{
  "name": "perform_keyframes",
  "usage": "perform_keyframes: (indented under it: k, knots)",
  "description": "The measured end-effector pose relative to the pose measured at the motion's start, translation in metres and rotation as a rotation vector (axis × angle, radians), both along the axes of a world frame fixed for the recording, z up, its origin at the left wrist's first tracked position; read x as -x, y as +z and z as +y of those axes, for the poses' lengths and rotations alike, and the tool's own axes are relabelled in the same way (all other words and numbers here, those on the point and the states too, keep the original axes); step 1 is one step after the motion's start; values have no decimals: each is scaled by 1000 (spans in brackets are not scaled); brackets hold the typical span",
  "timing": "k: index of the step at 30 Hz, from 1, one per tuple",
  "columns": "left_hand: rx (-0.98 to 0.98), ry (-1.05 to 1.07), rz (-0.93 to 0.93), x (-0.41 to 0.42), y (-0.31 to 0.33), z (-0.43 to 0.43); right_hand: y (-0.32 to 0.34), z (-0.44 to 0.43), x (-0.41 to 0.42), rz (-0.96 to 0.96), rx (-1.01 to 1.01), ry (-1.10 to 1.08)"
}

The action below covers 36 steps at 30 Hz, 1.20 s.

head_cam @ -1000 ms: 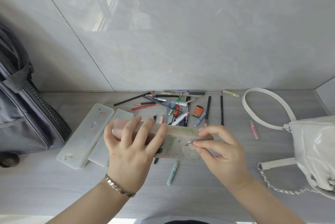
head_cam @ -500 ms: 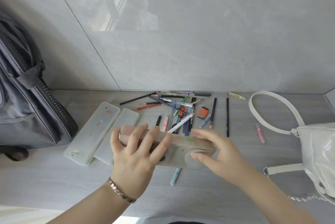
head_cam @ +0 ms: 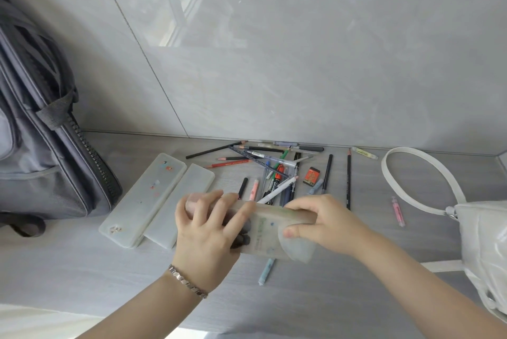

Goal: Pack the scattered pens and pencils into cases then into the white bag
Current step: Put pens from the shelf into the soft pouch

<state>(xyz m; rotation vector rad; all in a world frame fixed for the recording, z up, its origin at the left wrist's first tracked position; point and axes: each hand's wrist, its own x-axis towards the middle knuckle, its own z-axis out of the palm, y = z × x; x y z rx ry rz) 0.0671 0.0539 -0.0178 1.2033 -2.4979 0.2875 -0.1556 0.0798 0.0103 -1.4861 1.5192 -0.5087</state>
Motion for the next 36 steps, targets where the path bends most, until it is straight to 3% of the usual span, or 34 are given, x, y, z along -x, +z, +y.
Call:
perform_keyframes:
  k: [5, 8, 11, 14, 16, 19, 20, 22, 25, 28, 30, 33, 36]
  knots:
    - [-828, 312, 120, 4, 11, 2, -5, -10, -6, -452, 37, -601]
    - [-1105, 458, 455, 12, 4, 3, -6, -7, -13, -716, -196, -609]
    - [-1148, 433, 469, 25, 1, 6, -14, 5, -34, -681, -305, -474]
    - [-1260, 223, 448, 31, 11, 4, -28, 7, -45, -612, -187, -659]
    - [-1196, 226, 380, 22, 13, -11, -33, 4, -36, -554, -140, -746]
    - [-731, 443, -35, -10, -8, -45, -36, 6, -23, -451, -145, -786]
    - [-665, 510, -191, -22, -17, -54, -37, 8, -21, -436, -145, -799]
    - [-700, 632, -384, -39, -35, -63, -41, 9, -20, -423, -160, -821]
    - [-689, 718, -466, -45, -52, -60, -48, 11, -23, -417, -178, -844]
    - [-675, 784, -470, -43, -56, -57, -52, 10, -33, -374, -200, -819]
    - [-800, 844, -401, -48, -57, -59, -52, 6, -44, -363, -224, -771]
    - [-1002, 904, -77, -56, -47, -63, -51, -7, -70, -348, -274, -655]
    - [-1024, 828, 194, -66, -18, -69, -55, -26, -104, -271, -302, -555]
